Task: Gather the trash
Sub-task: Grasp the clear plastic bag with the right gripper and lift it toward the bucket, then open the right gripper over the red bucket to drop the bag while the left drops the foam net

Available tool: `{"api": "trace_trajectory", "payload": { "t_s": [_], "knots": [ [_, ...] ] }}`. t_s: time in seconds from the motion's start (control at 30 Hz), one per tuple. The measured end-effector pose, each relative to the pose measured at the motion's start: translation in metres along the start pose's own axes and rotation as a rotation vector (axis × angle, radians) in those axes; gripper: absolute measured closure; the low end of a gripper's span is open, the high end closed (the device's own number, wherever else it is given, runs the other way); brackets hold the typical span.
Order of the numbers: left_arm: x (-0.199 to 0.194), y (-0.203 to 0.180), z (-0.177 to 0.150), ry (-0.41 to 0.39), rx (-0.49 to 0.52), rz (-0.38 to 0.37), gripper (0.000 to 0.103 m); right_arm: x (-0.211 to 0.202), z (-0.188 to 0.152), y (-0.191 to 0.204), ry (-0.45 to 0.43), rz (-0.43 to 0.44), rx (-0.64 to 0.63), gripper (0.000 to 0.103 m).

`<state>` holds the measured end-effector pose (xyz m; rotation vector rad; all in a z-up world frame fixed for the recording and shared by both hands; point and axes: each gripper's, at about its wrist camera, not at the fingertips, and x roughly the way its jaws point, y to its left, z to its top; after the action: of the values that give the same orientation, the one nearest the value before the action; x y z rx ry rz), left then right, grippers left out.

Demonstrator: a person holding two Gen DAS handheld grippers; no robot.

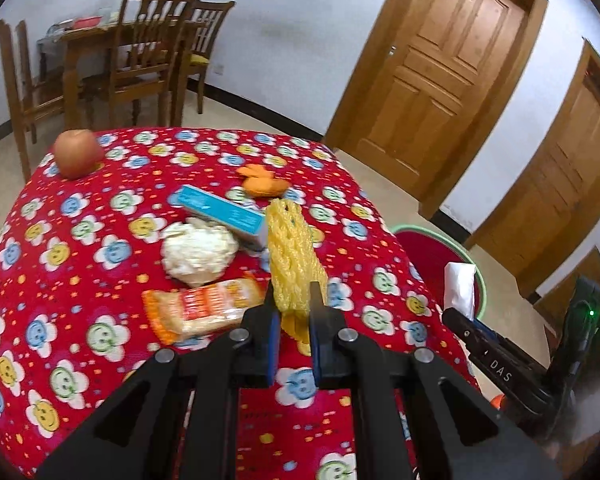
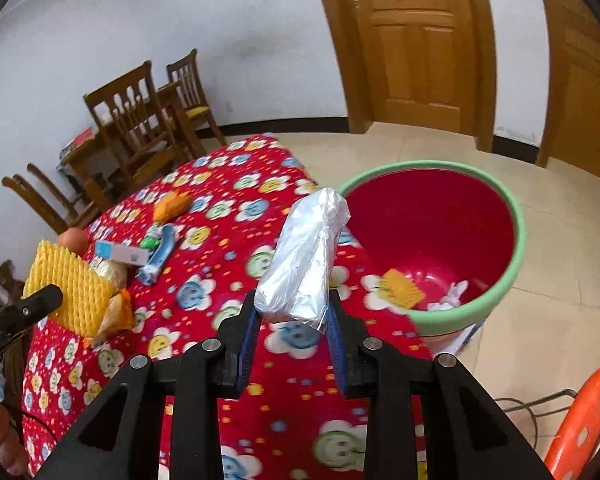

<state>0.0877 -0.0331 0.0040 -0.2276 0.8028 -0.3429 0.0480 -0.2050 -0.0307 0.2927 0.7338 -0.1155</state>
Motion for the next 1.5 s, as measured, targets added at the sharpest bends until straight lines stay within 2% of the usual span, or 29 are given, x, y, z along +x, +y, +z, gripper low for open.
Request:
{"api": "trace_trajectory", "payload": {
  "t_s": [0.53, 1.2, 1.37, 1.5],
  "knots": [
    [0.041, -0.075, 0.016, 0.045, 0.133, -0.074, 0.092, 0.011, 0.016, -0.076, 0.006, -0.079, 0.124, 0.071],
    [0.091, -0.136, 0.028, 0.106, 0.234, -0.121, 0.092, 0.029, 0.021, -0.123, 0.047, -0.069, 0.212, 0.066],
    [0.102, -0.148, 0.029, 0.119, 0.254, -0.127, 0.092, 0.023, 0.022, -0.129, 0.025, -0.068, 0.231, 0.065],
    [0.112, -0.155, 0.028, 0.133, 0.266, -0.135, 0.092, 0.016, 0.023, -0.135, 0.002, -0.073, 0.245, 0.059]
  ]
}}
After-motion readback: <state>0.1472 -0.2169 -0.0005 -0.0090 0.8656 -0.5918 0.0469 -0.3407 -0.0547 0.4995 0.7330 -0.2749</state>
